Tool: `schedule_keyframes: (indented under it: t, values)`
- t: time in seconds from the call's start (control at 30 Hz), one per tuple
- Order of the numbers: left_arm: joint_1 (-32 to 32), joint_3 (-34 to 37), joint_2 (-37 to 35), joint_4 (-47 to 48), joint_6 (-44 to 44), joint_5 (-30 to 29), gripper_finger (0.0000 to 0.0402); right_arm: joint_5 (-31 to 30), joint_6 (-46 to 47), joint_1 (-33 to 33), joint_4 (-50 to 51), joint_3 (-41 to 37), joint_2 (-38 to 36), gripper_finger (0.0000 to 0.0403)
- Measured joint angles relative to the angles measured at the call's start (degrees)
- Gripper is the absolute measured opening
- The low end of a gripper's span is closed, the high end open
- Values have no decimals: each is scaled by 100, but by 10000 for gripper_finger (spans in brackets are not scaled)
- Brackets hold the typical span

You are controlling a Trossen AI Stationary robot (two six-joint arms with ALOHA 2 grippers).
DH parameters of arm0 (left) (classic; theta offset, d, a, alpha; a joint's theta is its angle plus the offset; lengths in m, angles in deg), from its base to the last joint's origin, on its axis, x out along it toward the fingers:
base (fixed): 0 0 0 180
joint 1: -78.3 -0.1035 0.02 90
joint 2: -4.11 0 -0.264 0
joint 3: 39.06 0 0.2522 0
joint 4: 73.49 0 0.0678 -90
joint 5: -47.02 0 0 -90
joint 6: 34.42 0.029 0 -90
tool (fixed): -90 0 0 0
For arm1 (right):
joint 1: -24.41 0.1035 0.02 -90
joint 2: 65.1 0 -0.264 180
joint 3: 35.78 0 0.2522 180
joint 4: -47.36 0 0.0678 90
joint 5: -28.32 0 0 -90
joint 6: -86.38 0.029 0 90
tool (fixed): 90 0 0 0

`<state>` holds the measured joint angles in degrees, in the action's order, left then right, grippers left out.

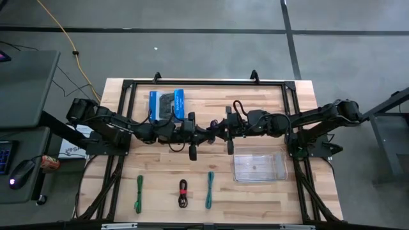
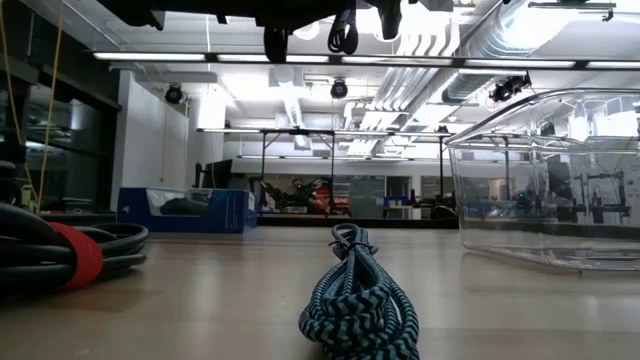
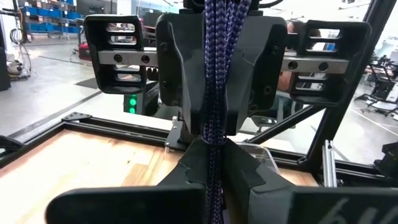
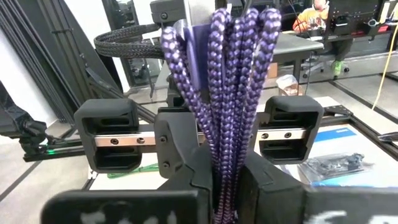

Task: Pick and place USB-C Cables
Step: Put the purple charger cable into the transparent bin

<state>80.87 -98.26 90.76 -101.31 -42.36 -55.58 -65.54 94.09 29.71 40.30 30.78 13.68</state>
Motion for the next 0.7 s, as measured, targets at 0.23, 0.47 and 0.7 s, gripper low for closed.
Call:
schedule_keyframes:
  t: [0.23,0.47,0.7]
  values:
    - [2,0,-2,-2,20,28,84,-9,10,0,14,-1,0,10]
    - [7,0,-9,-4,13,254,170,-11,33,-3,31,-4,0,15]
    - [7,0,-121,254,18,376,215,-11,39,-2,193,-4,-30,13]
